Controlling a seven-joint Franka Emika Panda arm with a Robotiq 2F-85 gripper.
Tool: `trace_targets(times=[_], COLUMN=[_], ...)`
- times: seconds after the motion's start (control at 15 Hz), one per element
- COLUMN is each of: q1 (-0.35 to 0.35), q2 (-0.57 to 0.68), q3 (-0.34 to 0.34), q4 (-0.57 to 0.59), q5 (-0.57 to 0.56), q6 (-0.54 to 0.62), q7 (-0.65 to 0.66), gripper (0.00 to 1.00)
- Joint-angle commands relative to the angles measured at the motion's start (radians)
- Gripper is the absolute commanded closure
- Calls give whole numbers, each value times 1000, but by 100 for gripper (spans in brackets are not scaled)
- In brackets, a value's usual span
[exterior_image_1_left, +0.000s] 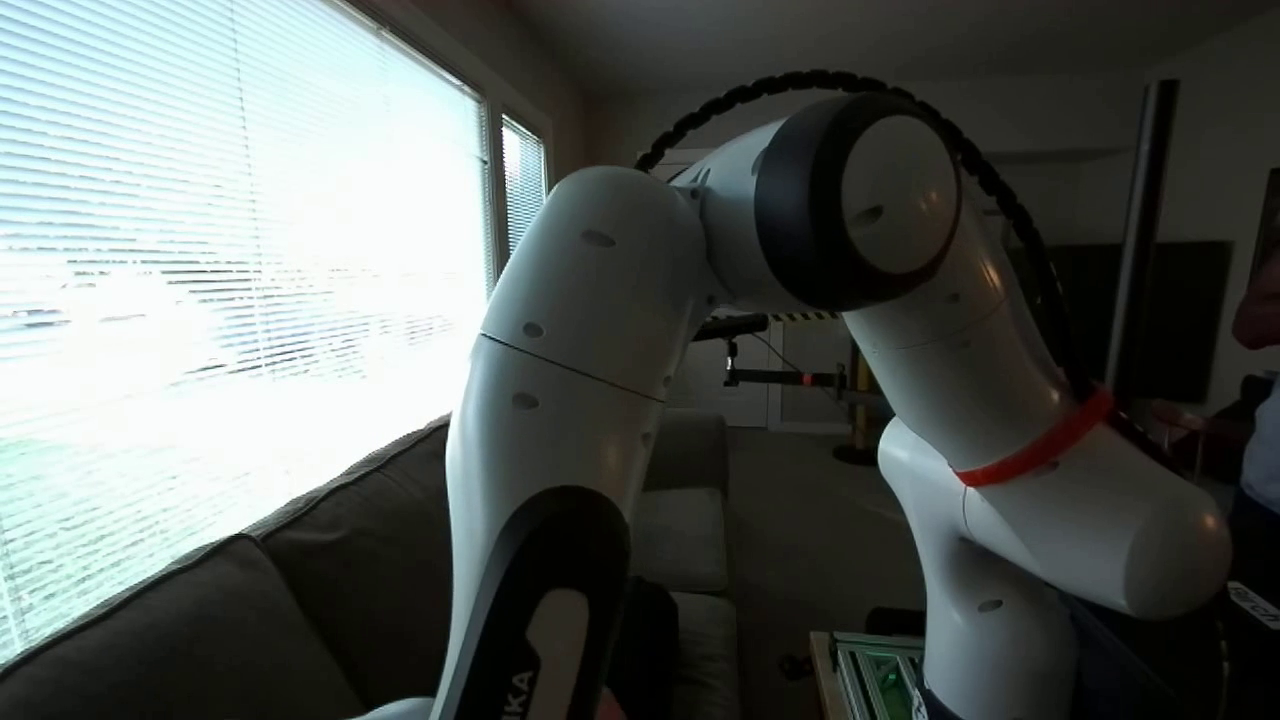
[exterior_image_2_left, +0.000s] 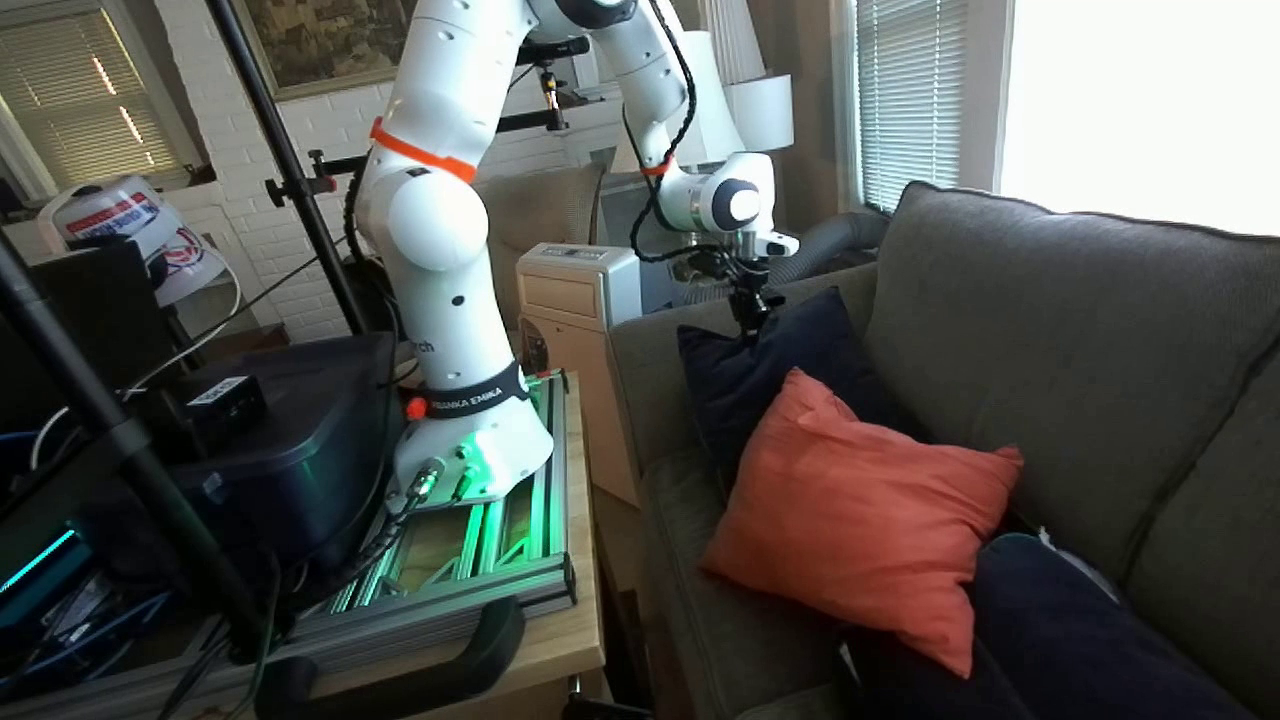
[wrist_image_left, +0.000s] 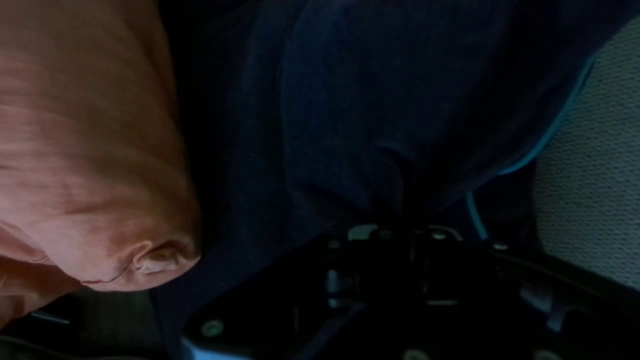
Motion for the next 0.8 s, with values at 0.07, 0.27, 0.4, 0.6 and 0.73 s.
trace_targets(times=[0.07, 0.27, 0.4, 0.6, 0.73], q1=[-34, -49, -61, -88, -105], q2=[-59, -84, -100, -112, -126], q3=[-9, -10, -10, -6, -7], q4=[-9, -12, -15, -8, -9], q5=[19, 20, 21, 31, 32], q6=[12, 15, 17, 7, 10], q7=[7, 8, 3, -11, -25], gripper=[99, 99, 99, 99, 99])
